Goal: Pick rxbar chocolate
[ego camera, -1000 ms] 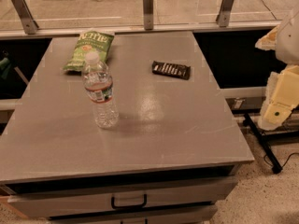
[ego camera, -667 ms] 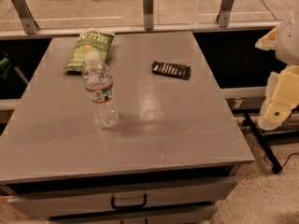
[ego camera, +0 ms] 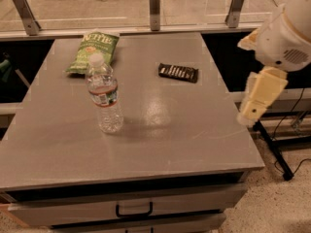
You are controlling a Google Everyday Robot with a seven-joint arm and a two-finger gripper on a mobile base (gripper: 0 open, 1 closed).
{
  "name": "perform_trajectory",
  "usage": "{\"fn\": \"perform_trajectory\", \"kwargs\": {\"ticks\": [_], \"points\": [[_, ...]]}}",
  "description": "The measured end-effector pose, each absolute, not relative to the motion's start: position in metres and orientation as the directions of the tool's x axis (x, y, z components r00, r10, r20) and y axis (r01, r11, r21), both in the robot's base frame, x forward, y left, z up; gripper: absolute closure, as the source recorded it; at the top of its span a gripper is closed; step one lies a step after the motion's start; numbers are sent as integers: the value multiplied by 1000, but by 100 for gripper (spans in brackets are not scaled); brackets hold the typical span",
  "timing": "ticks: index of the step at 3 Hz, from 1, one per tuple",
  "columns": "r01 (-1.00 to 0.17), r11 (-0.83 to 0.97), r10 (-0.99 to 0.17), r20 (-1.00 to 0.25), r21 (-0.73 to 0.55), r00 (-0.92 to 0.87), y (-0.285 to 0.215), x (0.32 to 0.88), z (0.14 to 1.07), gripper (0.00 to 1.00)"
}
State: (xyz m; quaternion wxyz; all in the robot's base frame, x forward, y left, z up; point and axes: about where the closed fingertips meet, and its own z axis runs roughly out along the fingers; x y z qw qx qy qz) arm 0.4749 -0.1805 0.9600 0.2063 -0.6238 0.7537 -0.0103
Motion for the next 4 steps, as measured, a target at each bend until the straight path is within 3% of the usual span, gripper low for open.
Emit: {"fn": "perform_trajectory", "kwargs": {"ticks": [2,4], "points": [[-911,280,-883,-454,-301,-121,-141,573,922,0],[-903,383,-795,-567,-196,-215,-114,647,876,0]]}}
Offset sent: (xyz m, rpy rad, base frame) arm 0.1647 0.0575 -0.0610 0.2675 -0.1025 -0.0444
